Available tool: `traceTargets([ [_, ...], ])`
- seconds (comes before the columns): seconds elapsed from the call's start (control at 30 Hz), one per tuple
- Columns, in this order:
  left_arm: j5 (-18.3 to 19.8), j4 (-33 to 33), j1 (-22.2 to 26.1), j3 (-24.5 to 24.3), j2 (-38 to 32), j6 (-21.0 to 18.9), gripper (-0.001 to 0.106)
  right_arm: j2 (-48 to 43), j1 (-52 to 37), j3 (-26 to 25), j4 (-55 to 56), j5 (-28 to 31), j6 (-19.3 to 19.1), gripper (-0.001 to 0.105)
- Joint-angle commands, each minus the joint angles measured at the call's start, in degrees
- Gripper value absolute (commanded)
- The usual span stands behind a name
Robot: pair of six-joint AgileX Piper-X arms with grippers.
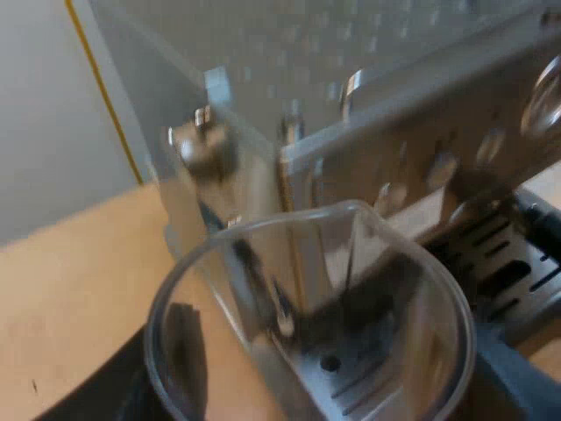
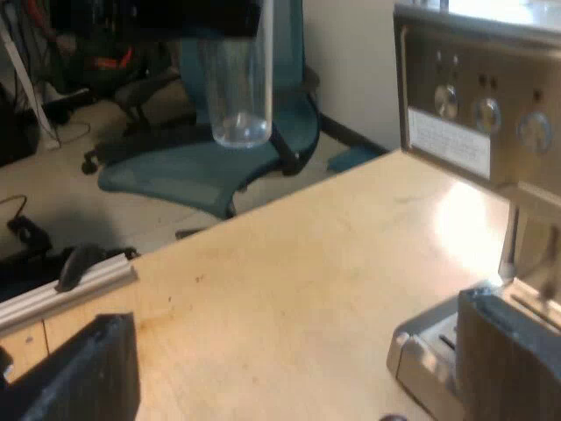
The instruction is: Pour the beans into the coffee machine
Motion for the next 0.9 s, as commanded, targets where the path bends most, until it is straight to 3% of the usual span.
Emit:
traceTargets([
  [0.03,0.8,-5.3,1.1,5.7,-2.1,-3.5,0.037,-0.2,0.1,1.4,-1.5,-0.1,-0.5,0.079],
  [0.33,0.8,-15.4,1.7,17.2,-3.2,-8.4,0.037,2.1,0.1,4.0,-1.8,-0.1,-0.5,0.079],
  [0.47,0.8,-23.4,1.7,22.4,-3.2,-10.9,0.037,5.6,0.1,4.0,-4.0,2.0,-0.5,0.079],
  [0.6,0.6,-30.1,1.7,26.0,-3.1,-10.9,0.037,9.0,0.1,4.0,-7.3,2.6,-0.5,0.079],
  [0.9,-6.4,-48.1,1.7,35.5,-2.9,-10.9,0.037,16.7,0.1,4.0,-17.7,5.2,-0.5,0.079],
])
